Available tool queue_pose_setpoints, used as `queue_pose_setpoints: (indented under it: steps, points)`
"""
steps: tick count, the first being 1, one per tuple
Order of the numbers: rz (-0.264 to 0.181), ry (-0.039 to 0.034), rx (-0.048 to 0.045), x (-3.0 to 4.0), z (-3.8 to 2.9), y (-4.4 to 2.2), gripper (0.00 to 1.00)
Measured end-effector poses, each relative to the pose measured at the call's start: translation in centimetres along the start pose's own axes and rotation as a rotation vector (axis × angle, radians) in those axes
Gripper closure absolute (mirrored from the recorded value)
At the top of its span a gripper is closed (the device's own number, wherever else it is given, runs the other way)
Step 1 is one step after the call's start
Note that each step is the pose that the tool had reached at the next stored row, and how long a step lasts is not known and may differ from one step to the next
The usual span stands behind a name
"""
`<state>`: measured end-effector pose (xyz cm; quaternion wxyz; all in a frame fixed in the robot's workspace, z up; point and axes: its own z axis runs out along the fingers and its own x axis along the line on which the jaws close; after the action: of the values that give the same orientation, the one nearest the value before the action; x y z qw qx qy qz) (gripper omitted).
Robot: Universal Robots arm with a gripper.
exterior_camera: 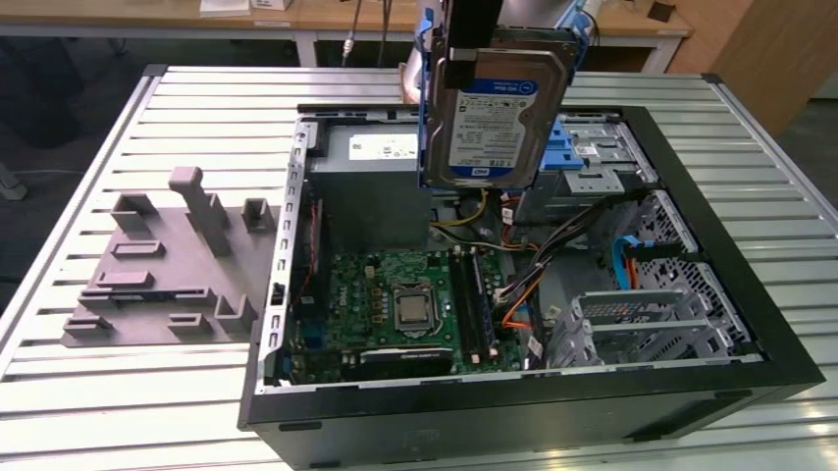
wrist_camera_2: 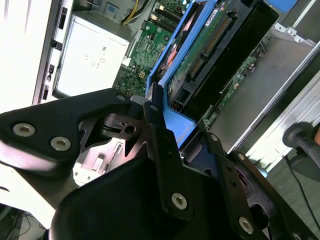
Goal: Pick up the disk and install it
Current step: 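Insert the disk into the insertion slot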
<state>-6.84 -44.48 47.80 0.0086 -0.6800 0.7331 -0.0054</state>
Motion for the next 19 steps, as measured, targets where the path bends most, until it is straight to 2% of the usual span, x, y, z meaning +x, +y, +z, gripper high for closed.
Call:
queue_pose_setpoints:
  steps: [4,7,10,17,19]
  points:
    - [0.0,0.0001,0.0,0.05,0.0,-0.01,0.64]
    - [0.0,0.0,0.0,0.51,0.0,-0.04,0.64]
    - [0.0,-0.0001,0.0001,1.28,0.0,-0.1,0.64]
    - [0.0,-0.0001,0.0,3.77,0.01,-0.29,0.64]
    - [0.0,0.0,0.0,4.15,0.01,-0.43,0.64]
